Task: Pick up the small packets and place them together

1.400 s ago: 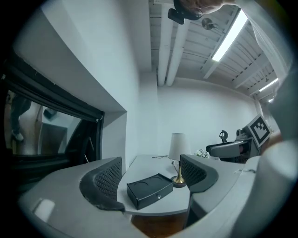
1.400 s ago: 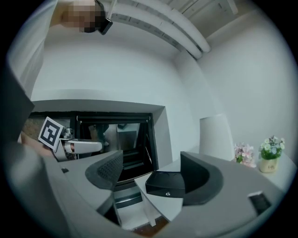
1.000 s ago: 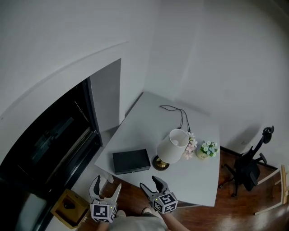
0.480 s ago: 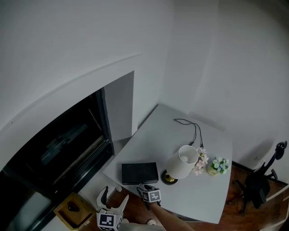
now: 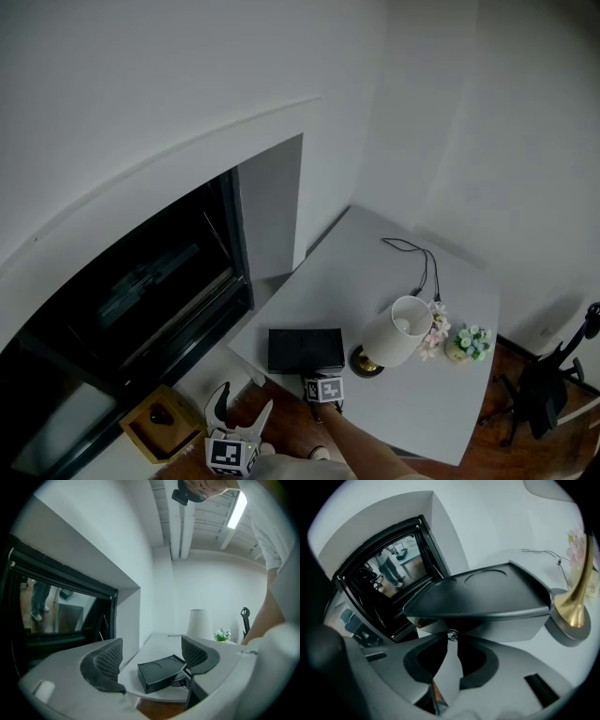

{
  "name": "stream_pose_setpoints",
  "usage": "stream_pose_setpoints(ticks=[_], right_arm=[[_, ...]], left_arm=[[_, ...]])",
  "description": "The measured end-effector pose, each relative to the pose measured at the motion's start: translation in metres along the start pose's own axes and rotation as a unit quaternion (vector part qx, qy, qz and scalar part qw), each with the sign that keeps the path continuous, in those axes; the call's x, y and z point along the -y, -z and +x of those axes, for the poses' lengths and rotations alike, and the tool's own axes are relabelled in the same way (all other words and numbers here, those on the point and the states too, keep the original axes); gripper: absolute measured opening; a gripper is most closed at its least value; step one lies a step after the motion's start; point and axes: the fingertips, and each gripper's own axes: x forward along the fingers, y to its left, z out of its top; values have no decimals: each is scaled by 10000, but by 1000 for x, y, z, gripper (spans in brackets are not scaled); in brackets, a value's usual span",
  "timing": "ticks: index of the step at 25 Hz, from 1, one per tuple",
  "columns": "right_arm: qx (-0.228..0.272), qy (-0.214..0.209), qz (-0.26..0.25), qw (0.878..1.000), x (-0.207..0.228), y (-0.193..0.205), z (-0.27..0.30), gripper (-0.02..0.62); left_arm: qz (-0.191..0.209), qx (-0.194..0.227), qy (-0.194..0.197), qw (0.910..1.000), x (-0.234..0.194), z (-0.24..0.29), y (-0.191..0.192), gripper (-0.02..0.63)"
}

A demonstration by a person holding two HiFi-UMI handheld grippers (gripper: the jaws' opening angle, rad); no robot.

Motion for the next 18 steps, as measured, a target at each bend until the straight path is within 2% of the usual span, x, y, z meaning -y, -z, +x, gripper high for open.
stream_pose_setpoints(ticks=[3, 9, 14, 18], right_arm=[[-68, -61, -114, 9999, -5, 13, -7, 61], [-110, -330, -27, 9994, -21, 56, -31, 61], [-472, -489, -102, 9976, -35, 96, -48, 61], [-521, -500, -204, 9972, -34, 107, -53, 61]], left_arm=[[-65, -38, 28, 10000, 0, 4, 6, 374], [-77, -85, 151, 9998, 5, 14, 9, 374], [-122, -103, 229, 9996, 12, 22, 14, 374], [-178, -110, 275, 9994, 19, 24, 17, 374]])
